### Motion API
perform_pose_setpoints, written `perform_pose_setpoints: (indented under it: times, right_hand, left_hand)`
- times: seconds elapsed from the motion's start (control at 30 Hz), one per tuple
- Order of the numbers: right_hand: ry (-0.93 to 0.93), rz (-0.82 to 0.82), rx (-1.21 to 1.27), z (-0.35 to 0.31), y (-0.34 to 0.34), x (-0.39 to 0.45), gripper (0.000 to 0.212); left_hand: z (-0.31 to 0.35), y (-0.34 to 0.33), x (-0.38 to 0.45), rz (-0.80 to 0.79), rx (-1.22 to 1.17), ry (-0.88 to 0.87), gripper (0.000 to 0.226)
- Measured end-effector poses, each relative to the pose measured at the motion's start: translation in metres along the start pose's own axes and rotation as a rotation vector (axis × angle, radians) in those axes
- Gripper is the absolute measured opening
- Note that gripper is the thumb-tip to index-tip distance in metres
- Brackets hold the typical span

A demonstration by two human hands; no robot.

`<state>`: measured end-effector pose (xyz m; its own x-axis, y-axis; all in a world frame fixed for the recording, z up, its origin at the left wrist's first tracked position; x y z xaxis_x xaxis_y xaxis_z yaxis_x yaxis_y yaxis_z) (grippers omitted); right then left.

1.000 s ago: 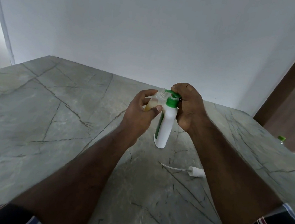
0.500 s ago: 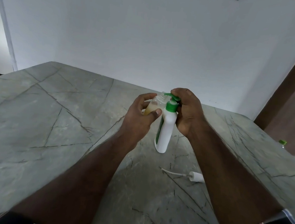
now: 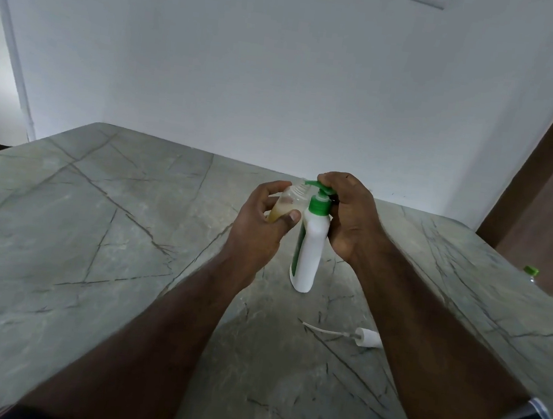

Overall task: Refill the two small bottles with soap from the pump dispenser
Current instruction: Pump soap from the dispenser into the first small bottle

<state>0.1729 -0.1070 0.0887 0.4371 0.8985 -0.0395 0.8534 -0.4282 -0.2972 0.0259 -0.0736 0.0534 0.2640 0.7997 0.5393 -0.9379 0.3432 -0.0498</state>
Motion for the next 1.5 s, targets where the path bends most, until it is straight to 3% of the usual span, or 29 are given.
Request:
perform_pose_setpoints:
  times: [0.4, 1.5]
  right_hand:
    - [0.05, 0.034, 0.017, -0.0023, 0.0005, 0.0003, 0.015]
    - [0.013, -0.06, 0.092, 0.0036, -0.0039, 0.0079, 0.016]
  left_hand:
    - [0.0012, 0.0023, -0.0003, -0.005, 0.024, -0.012, 0.043]
    - [0.0018, 0.002, 0.0019, 0.015, -0.009, -0.017, 0.044]
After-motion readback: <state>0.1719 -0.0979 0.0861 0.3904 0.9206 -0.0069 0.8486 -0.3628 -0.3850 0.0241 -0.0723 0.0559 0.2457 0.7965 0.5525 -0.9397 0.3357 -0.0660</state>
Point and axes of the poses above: each hand's wrist, its own x-axis towards the middle knuckle, its own y-axis out of the back of the hand, z = x × y, the point moved 8 cm from there along x, towards the middle knuckle, and after that the axes turned 13 degrees about -y, right-handed, at the moved point
